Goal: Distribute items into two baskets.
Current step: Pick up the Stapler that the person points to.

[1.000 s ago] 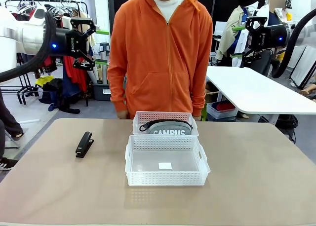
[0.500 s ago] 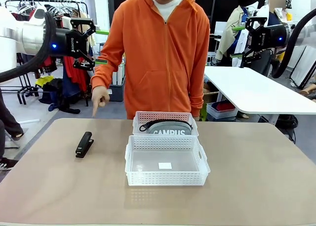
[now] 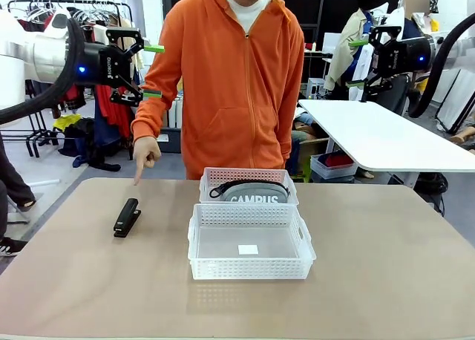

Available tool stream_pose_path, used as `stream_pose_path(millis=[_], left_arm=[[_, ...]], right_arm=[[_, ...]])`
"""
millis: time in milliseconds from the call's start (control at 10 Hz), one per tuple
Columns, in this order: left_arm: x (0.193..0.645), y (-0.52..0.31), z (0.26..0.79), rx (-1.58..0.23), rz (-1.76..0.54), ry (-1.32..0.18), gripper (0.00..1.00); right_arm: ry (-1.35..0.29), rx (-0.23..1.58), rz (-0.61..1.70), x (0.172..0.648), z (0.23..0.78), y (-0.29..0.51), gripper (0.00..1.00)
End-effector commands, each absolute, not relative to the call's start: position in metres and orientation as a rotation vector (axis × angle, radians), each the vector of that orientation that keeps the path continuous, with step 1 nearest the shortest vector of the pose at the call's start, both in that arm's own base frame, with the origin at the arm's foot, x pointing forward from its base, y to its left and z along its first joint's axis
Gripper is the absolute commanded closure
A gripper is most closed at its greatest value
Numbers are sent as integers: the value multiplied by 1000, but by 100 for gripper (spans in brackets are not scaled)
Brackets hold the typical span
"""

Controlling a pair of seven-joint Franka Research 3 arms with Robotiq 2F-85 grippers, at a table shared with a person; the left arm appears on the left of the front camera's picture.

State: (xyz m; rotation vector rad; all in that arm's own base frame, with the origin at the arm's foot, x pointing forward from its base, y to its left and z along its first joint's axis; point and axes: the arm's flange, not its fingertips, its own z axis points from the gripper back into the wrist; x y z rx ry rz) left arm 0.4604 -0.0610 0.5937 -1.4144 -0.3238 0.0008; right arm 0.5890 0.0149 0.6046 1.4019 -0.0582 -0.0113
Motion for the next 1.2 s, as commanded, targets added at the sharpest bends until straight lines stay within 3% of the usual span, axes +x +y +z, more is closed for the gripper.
stream_pose_path(millis=[0, 600, 1100], left_arm=[[459, -62, 595, -1415, -3, -326, 0], [460, -61, 594, -1414, 1, -324, 0], [461, -48, 589, -919, -73, -292, 0]], right_arm=[[-61, 1414, -14, 589, 607, 15, 0], [-61, 1414, -14, 589, 607, 15, 0], [-61, 1414, -14, 589, 607, 15, 0]])
